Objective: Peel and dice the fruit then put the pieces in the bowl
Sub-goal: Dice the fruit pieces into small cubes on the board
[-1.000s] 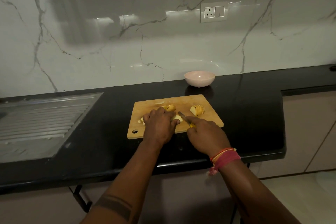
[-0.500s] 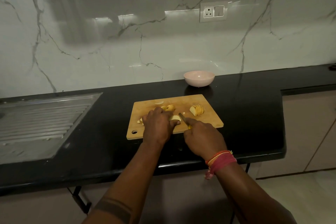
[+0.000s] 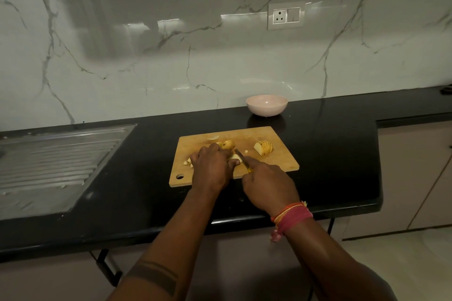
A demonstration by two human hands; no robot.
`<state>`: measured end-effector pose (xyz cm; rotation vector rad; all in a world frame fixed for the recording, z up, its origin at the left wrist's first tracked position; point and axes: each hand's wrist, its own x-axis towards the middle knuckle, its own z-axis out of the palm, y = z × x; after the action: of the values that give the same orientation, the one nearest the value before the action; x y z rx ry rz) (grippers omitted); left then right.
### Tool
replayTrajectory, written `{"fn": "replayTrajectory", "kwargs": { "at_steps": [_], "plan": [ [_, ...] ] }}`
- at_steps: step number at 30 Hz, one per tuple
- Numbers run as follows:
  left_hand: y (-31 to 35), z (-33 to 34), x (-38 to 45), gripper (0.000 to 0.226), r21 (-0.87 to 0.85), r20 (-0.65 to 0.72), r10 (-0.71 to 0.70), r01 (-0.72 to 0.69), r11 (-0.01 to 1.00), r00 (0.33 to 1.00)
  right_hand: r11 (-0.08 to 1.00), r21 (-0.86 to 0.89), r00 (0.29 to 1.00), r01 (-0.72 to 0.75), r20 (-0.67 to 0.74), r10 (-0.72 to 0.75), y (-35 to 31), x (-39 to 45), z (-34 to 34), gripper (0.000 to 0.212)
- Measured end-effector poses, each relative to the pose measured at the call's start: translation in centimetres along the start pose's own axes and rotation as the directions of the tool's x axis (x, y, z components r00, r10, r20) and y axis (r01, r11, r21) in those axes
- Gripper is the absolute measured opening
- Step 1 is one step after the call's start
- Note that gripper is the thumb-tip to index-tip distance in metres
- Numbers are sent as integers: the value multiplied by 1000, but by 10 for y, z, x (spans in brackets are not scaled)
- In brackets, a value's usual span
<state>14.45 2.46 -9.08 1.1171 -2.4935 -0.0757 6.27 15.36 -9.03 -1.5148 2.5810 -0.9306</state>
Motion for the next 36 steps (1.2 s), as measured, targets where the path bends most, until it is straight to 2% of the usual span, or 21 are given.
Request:
{"fn": "replayTrajectory", "kwargs": {
  "at_steps": [12,16,20,26,36],
  "plan": [
    [0,-1,1,36,-22,6,-12,13,1000,1000,991,-127,999,41,34,-37,-11,6,6,49],
    [0,1,1,39,1,6,-21,21,1000,1000,986,-164,999,43,28,-39,-2,-13,2,55],
    [-1,2,1,40,-2,9,-27,27,1000,1000,989,-142,999,46,19,-44,4,-28,-4,58],
    [-7,1,-5,40,-96,36,-31,34,995,999,1000,1,999,28,-23,-28,7,-26,-6,59],
    [-7,-1,-4,38,-130,37,-41,45,990,998,998,-35,998,57,12,-56,-9,-4,1,53]
  ]
}}
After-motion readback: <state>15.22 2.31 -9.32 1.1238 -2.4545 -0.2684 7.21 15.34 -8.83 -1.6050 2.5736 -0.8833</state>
